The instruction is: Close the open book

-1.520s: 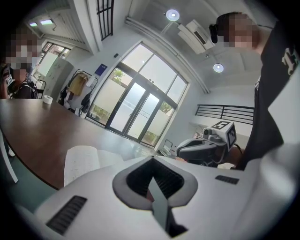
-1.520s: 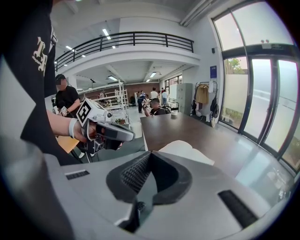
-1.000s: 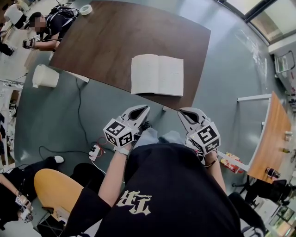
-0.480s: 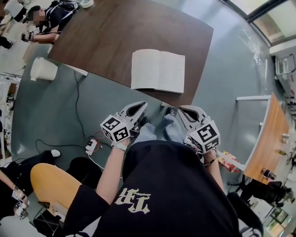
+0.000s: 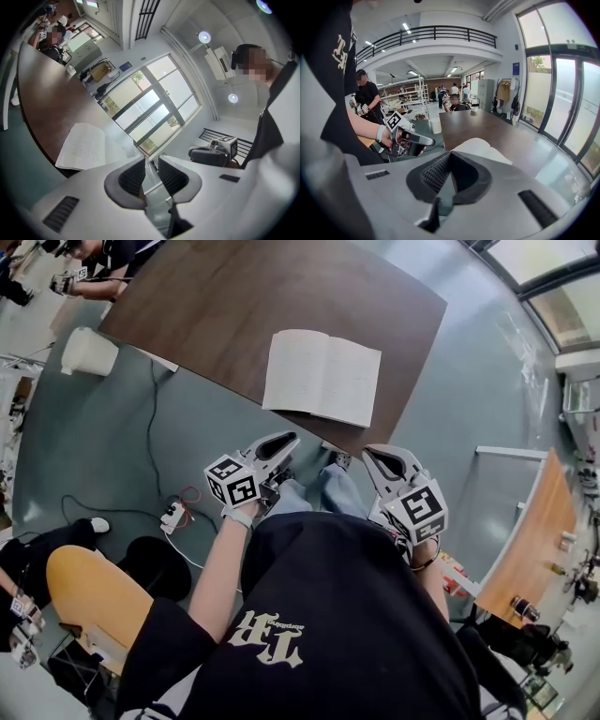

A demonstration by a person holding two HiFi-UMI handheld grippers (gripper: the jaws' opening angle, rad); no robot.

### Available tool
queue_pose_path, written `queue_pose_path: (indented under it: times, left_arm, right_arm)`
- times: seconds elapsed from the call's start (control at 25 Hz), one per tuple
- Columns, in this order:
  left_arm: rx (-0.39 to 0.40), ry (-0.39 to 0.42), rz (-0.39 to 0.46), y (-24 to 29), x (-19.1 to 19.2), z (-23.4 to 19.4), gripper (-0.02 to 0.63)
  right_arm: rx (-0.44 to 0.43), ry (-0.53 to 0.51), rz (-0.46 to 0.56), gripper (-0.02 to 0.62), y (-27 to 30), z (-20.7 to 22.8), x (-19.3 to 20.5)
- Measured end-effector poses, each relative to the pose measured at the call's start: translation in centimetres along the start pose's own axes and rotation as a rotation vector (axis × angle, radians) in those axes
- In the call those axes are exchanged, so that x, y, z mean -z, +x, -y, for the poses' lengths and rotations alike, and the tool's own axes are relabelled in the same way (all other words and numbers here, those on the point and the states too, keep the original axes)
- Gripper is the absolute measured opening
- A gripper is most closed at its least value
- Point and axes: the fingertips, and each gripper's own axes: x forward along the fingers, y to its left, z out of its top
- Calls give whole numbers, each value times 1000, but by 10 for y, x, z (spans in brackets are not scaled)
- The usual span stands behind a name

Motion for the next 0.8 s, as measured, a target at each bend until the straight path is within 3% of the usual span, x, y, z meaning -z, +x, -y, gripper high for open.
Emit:
queue_pose_path:
  times: [0.52,0.68,0.8]
  left_arm:
    - [-52,-157,-2,28,26,-58,187]
    - [-112,-195,-3,33,33,-83,260]
    - [-137,-269,18,37,40,-101,305]
  right_arm:
    - [48,58,-14,-11,-21,40,16]
    - [61,68,-17,-11,-25,47,17]
    - [74,77,-22,-11,-29,52,21]
